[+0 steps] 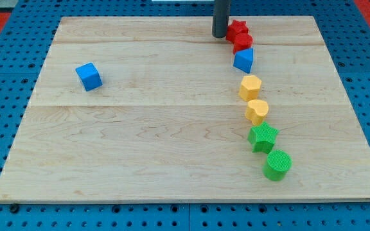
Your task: Push the red star above the red circle
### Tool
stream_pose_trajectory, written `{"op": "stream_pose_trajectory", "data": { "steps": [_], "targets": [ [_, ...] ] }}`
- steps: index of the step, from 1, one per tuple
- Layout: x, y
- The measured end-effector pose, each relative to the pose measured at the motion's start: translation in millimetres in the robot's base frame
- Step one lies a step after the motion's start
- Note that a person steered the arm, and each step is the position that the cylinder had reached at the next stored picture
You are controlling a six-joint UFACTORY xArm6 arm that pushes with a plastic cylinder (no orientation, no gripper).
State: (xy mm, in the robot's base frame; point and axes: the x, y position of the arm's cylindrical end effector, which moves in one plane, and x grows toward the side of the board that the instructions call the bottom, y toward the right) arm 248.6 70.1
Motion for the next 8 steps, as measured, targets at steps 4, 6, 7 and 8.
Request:
{"op": "stream_pose_trajectory", "data": {
  "steps": [4,6,7,8],
  "targets": [
    [0.0,0.0],
    [0.0,0.0],
    [0.0,0.0],
    [0.0,0.0]
  ]
}}
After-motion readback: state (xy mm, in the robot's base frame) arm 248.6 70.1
